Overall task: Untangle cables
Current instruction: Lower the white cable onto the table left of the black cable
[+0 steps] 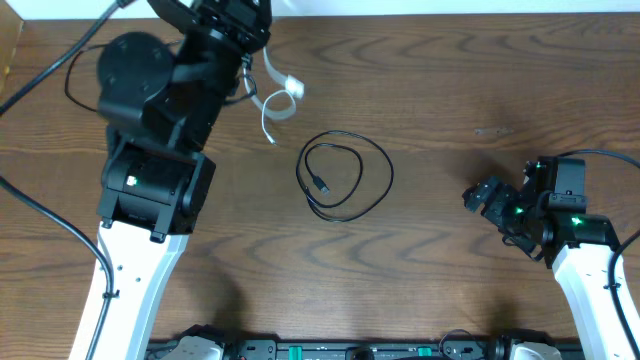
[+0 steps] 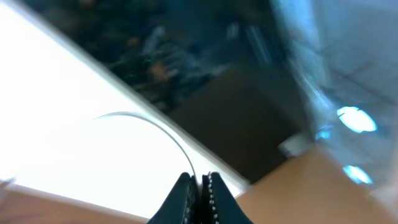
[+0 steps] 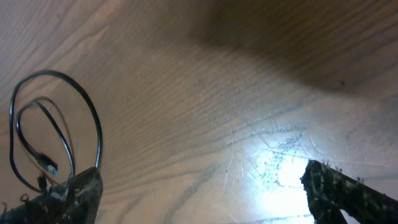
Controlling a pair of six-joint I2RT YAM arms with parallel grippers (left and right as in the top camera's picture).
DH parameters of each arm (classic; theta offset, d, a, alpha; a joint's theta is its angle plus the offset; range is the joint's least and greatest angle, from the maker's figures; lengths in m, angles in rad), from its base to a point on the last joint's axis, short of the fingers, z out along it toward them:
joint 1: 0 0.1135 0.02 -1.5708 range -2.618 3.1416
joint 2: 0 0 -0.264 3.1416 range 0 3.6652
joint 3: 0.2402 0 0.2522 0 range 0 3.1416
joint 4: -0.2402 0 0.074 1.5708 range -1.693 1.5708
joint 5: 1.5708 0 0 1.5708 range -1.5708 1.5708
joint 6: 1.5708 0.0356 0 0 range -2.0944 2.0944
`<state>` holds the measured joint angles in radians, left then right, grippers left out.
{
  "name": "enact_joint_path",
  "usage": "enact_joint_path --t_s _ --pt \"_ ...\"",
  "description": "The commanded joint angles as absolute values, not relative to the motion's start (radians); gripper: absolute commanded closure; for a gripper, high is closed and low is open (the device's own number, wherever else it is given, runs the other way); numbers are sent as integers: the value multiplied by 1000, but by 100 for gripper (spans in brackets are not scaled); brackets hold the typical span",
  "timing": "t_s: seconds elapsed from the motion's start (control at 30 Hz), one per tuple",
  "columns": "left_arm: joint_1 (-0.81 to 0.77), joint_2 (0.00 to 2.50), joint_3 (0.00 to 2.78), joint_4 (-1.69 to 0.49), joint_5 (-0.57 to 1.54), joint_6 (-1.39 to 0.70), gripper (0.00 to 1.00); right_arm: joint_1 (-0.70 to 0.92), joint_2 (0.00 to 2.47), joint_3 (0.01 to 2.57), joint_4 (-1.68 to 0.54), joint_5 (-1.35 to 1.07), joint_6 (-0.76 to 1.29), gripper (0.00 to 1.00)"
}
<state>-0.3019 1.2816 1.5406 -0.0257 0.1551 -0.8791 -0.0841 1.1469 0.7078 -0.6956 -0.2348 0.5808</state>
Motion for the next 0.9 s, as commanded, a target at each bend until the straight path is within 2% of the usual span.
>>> enact_joint_path --t_s 0.0,0.07,0.1,0.3,0.5,0.67,0.87 --pt "-297 1277 1553 -157 -10 -695 93 -86 1139 725 -696 -230 571 1" --pt "-297 1277 1553 -231 -113 -612 92 -86 1139 725 -696 -230 571 1" --pt "-297 1277 1553 -294 -231 -562 92 -86 1139 725 -696 -230 571 1" --pt "-297 1278 1553 -556 -612 -528 92 -86 1139 725 -696 -230 571 1" --pt "-300 1279 1553 -855 -595 -554 93 -86 1139 725 -696 -230 571 1" --pt "-300 1280 1553 -1069 -376 -559 92 -86 1139 725 -696 -230 571 1" --pt "-300 1293 1553 -1196 -268 -634 92 -86 1139 725 -696 -230 571 1"
